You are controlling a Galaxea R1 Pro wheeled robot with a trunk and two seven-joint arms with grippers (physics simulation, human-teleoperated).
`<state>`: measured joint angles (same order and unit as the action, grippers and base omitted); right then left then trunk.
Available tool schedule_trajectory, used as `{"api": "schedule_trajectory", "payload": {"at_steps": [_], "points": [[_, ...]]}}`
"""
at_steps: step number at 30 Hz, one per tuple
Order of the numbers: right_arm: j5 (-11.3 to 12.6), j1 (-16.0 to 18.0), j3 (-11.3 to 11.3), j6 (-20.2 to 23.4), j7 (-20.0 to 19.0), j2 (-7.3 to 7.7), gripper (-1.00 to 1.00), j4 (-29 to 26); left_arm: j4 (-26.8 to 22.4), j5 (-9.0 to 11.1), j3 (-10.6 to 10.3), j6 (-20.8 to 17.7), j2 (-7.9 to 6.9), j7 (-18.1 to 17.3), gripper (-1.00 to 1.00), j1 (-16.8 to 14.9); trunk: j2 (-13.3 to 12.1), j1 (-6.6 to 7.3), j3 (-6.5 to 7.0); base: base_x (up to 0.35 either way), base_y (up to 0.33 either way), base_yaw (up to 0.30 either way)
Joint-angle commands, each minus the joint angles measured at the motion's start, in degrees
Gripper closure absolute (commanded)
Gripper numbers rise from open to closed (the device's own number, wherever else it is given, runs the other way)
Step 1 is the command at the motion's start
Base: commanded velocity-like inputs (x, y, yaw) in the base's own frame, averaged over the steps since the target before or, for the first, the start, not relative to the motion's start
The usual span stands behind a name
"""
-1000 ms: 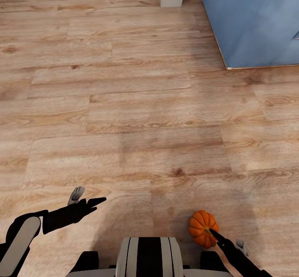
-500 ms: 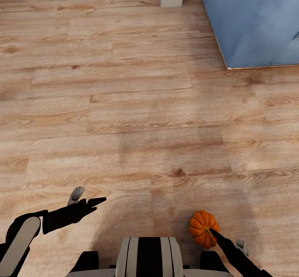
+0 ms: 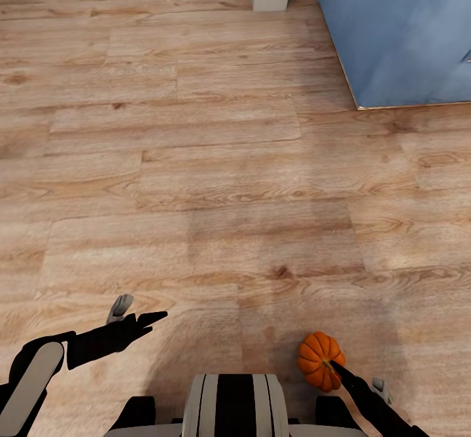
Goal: Place each of the two pumpkins and all three candles from the living room inside a cabinet in the living room (use any cabinet), then make sure every cabinet is closed, and position the cauldron so it is next to a table in the living room.
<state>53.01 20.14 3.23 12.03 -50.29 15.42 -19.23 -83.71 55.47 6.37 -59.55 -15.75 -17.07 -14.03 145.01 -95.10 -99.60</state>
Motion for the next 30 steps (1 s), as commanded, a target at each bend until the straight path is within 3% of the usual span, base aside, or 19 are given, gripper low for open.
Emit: {"api": "schedule_trajectory", "payload": {"at_steps": [1, 7, 22, 25, 27, 30], "points": [[-0.1, 0.1, 0.5, 0.4, 0.2, -0.04, 1.00, 0.2, 0.0, -0.5, 0.0, -0.2, 0.02, -0.6, -1.00, 0.0, 0.0, 0.00, -0.02, 0.000, 0.000, 0.000], [-0.1, 0.1, 0.5, 0.4, 0.3, -0.04, 1.00, 0.2, 0.0, -0.5, 0.1, -0.2, 0.02, -0.6, -1.00, 0.0, 0.0, 0.00, -0.02, 0.000, 0.000, 0.000], [0.0, 0.1, 0.5, 0.5, 0.3, -0.04, 1.00, -0.9, 0.0, -0.5, 0.1, -0.2, 0.02, -0.6, -1.00, 0.0, -0.2, 0.38, 3.30, 0.000, 0.000, 0.000], [0.1, 0.1, 0.5, 2.9, 0.4, -0.04, 1.00, -6.2, 0.0, -0.5, 0.2, -0.2, -0.05, -0.6, -1.00, -0.1, -0.2, 0.46, 3.97, 0.000, 0.000, 0.000], [0.1, 0.1, 0.5, 7.7, 0.8, -0.10, 1.00, -12.3, 0.0, -0.6, 0.3, -0.2, -0.06, -0.6, -1.00, 0.0, -0.3, 0.51, 4.41, 0.000, 0.000, 0.000], [0.3, 0.0, 0.5, 14.8, 5.7, -0.48, 1.00, -23.8, 0.1, -0.8, 0.4, -0.2, -0.07, -0.6, -1.00, 0.0, -0.3, 0.59, 5.08, 0.000, 0.000, 0.000]]}}
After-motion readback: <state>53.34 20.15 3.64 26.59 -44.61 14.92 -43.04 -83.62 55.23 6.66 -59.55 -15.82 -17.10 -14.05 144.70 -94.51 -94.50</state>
